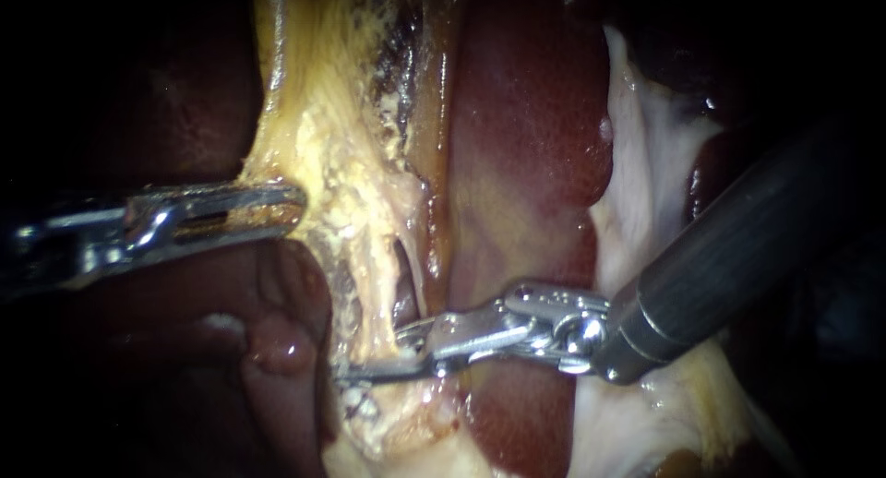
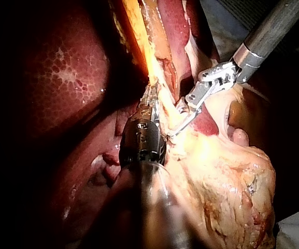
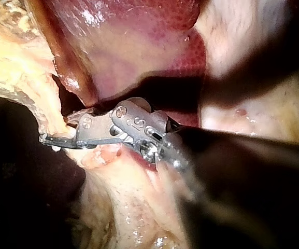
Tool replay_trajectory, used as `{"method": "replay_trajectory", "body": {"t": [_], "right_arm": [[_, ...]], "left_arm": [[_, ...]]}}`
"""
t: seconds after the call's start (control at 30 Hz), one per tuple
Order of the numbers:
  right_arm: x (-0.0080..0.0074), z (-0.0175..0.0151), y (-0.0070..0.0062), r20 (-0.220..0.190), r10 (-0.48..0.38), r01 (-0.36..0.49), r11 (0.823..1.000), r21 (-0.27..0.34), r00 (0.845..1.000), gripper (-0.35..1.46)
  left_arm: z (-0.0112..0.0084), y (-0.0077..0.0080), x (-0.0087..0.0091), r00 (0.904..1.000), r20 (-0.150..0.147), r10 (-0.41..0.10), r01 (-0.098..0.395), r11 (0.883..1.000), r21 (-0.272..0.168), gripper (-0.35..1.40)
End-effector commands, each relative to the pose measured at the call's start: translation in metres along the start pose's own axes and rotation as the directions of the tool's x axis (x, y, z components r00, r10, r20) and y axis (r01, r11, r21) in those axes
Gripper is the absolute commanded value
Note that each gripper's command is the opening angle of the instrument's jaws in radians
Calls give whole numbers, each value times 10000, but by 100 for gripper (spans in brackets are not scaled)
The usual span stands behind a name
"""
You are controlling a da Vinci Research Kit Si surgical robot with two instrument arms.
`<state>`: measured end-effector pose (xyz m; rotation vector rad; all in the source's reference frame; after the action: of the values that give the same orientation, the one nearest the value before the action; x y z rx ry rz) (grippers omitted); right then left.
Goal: Going back second clip left tube
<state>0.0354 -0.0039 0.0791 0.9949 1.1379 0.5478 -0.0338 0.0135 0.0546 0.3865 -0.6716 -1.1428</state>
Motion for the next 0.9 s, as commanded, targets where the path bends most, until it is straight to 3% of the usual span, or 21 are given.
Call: {"method": "replay_trajectory", "body": {"t": [0.03, 0.17, 0.2, 0.23, 0.33, 0.43, 0.63, 0.9], "right_arm": [[0, 1, -1, -1, 9, -9, 10000, 18, 10000, -35], [0, 1, -1, 5, 4, -4, 10000, 28, 10000, -35], [0, 1, -1, 5, 3, -3, 10000, 28, 10000, -24], [-1, 1, -1, 20, 3, -3, 10000, 54, 10000, 2], [-1, 0, 0, -131, -12, 9, 9997, -239, 9999, 47], [0, -5, 0, -229, -119, 109, 9990, -432, 9997, 55], [3, -21, -2, -554, -1625, 1588, 9851, -657, 9851, 60], [14, -64, -2, -455, -3302, 3225, 9380, -1269, 9428, 60]], "left_arm": [[0, 0, 0, 10000, 1, -4, 4, 10000, 4, -35], [-1, 0, 0, 10000, 1, -3, 3, 10000, 5, -35], [-1, 0, 0, 10000, 1, -3, 3, 10000, 5, -35], [-1, 0, 0, 10000, 1, -2, 2, 10000, 5, -35], [-1, 1, 0, 10000, -1, 0, 0, 10000, 8, -35], [-3, 1, 1, 10000, -4, 0, 0, 10000, 11, -35], [-5, 1, 0, 10000, -12, 0, 0, 10000, 22, -35], [-7, 0, 1, 10000, -12, -2, 2, 10000, 21, -35]]}}
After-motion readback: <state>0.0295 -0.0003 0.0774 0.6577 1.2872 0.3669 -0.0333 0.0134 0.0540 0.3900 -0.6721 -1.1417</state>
